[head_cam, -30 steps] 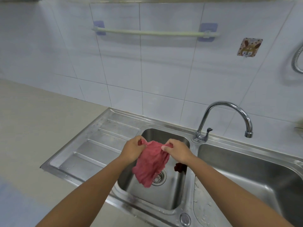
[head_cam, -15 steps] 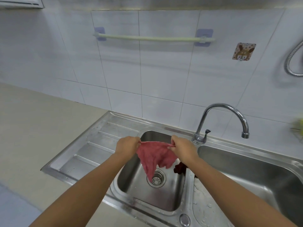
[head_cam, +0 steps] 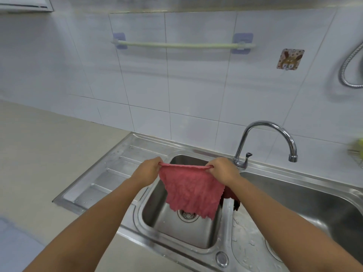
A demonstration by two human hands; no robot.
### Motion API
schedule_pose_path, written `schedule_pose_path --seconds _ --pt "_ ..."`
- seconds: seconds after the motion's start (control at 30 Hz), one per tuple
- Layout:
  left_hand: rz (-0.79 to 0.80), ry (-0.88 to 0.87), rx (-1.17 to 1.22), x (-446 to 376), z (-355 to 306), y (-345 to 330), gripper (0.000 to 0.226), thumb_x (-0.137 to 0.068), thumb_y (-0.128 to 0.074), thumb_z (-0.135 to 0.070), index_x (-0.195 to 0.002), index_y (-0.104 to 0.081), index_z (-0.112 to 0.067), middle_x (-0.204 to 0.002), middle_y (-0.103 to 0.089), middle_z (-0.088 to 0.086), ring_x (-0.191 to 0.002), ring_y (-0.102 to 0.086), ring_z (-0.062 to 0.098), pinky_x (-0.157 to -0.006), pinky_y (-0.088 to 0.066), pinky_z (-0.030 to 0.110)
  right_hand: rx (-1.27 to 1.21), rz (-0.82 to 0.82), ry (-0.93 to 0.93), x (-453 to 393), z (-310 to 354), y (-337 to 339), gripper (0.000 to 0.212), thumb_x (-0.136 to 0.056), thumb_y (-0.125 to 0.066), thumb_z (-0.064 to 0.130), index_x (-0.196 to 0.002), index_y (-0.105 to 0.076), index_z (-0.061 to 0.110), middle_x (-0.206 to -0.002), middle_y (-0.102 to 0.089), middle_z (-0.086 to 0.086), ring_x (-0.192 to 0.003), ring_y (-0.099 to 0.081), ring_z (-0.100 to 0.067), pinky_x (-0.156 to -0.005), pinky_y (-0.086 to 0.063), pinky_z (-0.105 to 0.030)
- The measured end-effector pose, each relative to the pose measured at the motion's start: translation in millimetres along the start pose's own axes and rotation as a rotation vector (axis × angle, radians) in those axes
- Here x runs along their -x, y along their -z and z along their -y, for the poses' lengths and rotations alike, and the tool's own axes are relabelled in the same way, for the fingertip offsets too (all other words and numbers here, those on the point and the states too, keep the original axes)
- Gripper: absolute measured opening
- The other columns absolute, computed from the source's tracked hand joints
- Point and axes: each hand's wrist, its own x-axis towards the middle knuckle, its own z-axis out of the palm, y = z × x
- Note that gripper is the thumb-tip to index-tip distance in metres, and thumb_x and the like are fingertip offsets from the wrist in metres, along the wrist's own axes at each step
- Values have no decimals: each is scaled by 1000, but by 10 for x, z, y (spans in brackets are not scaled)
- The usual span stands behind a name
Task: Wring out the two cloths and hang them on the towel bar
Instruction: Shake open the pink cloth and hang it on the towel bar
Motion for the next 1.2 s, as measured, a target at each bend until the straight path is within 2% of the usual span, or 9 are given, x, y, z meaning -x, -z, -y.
schedule_pose_path --seconds 0.17,0.3,0.53,0.6,0.7,0.83,0.93,1.07,1.2 --pt "71 95 86 41 -168 -52 23 -100 -31 -21 -99 -51 -9 -95 -65 12 -87 -60 27 -76 -47 40 39 -115 -98 -115 68 -77 28 -84 -54 18 -98 -75 30 -105 -73 -3 -102 -63 -26 -82 -51 -34" --pt "74 72 54 75 -209 16 19 -96 -39 -30 -92 -49 -14 -83 -59 3 -74 -52 18 -65 -41 33 44 -177 -99 -187 83 -17 26 -84 -54 19 -95 -76 26 -98 -73 -3 -101 -61 -27 -82 -49 -35" --pt "132 -17 -160 35 19 154 22 -89 -59 -20 -68 -56 -14 -75 -57 6 -71 -53 21 -63 -35 29 -57 245 -2 -269 3 219 16 -79 -72 18 -95 -75 21 -85 -64 5 -84 -58 -15 -69 -42 -24" --pt "139 -20 -166 -4 83 194 23 -89 -64 -23 -69 -63 -12 -67 -58 2 -65 -50 18 -61 -34 27 -21 313 35 -256 6 295 22 -79 -71 11 -99 -75 18 -80 -63 6 -75 -57 -11 -55 -42 -14" --pt "149 -57 -178 -49 74 279 26 -89 -65 -21 -65 -57 -13 -56 -46 -5 -62 -45 17 -57 -29 26 46 408 46 -277 80 416 25 -80 -69 6 -104 -74 12 -71 -58 10 -61 -51 -3 -36 -35 -6" --pt "84 -45 -220 -116 133 431 14 -89 -61 -15 -79 -68 -8 -76 -68 2 -76 -60 23 -69 -46 31 110 459 50 -373 308 541 27 -79 -68 4 -105 -73 7 -84 -65 -4 -72 -57 -15 -42 -41 -13" --pt "-34 -28 -199 -138 233 553 21 -87 -56 -10 -95 -74 -17 -92 -74 2 -87 -66 23 -76 -53 35 139 348 61 -466 499 530 23 -81 -66 3 -103 -73 4 -86 -62 -8 -76 -56 -19 -39 -40 -15" --pt "-89 15 -157 -170 409 715 19 -89 -55 -12 -91 -73 -17 -91 -74 1 -89 -65 22 -74 -52 35 53 190 43 -635 583 467 16 -83 -63 7 -93 -75 6 -92 -71 -11 -83 -61 -24 -70 -48 -29" --pt "11 -32 -146 -180 546 1074 15 -90 -59 -15 -79 -67 -8 -78 -67 1 -79 -59 23 -66 -42 29 -125 285 25 -752 747 676 15 -83 -66 7 -95 -76 10 -85 -70 -5 -75 -62 -18 -65 -48 -25"
